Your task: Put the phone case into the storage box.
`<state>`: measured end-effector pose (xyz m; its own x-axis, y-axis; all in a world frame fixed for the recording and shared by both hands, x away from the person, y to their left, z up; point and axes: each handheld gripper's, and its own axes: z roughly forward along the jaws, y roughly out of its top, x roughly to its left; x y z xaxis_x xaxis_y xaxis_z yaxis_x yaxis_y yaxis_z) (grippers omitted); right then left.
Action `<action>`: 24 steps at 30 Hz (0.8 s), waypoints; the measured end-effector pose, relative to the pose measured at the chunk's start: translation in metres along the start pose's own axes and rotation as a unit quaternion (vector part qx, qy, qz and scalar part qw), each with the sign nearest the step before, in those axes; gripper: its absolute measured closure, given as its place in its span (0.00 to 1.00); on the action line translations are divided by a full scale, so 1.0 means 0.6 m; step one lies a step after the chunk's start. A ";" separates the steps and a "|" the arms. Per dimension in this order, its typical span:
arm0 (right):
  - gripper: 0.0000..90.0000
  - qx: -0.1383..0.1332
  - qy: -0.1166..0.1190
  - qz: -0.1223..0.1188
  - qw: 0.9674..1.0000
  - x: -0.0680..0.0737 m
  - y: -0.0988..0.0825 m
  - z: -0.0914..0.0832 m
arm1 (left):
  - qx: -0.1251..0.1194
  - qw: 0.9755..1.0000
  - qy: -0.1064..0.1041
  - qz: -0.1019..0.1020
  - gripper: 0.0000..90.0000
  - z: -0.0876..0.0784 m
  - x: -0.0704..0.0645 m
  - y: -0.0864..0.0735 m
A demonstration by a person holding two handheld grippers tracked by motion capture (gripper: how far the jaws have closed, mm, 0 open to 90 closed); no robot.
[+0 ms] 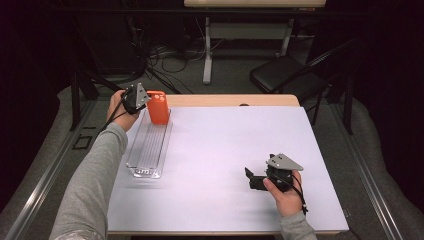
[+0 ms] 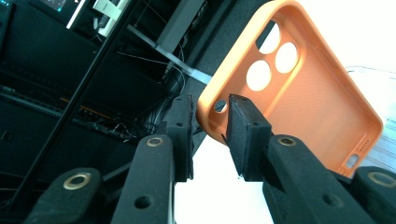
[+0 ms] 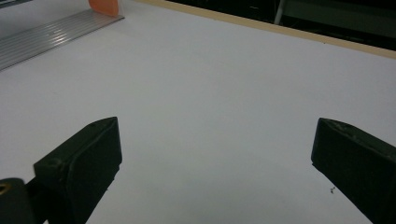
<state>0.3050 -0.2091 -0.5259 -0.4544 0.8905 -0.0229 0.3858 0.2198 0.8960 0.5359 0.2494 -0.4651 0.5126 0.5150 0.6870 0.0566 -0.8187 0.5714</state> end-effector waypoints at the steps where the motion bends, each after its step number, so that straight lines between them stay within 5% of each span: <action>1: 0.02 0.000 0.000 -0.001 1.000 0.000 0.000 0.000 | -0.001 1.000 0.001 0.000 0.77 0.000 0.000 0.000; 24: 0.02 -0.001 -0.001 0.000 1.000 0.000 -0.001 -0.001 | 0.006 0.999 0.001 -0.034 0.64 -0.009 0.005 -0.005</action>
<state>0.3045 -0.2094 -0.5260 -0.4534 0.8910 -0.0233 0.3846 0.2192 0.8967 0.5326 0.2547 -0.4619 0.5050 0.5696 0.6485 0.1013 -0.7853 0.6108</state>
